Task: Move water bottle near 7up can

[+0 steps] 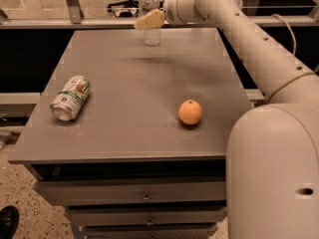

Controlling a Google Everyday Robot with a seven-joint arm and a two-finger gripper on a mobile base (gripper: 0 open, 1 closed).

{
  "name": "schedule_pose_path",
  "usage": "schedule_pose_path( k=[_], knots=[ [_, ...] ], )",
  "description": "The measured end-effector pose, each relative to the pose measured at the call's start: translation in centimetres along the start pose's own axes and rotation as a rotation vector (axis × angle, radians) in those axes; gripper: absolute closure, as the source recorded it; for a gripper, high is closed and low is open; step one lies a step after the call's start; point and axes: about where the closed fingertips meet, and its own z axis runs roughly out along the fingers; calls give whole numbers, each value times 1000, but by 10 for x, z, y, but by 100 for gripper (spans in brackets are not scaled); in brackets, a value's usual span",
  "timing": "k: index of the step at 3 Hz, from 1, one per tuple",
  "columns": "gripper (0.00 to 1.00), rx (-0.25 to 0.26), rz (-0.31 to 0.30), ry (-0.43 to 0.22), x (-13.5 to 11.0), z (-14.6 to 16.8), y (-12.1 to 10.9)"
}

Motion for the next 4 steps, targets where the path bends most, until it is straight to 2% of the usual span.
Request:
schedule_pose_path(
  k=[1, 2, 4],
  knots=[
    [0, -10, 21, -16, -2, 18, 0],
    [14, -18, 37, -20, -4, 32, 2],
    [61, -25, 54, -35, -8, 34, 3]
  ],
)
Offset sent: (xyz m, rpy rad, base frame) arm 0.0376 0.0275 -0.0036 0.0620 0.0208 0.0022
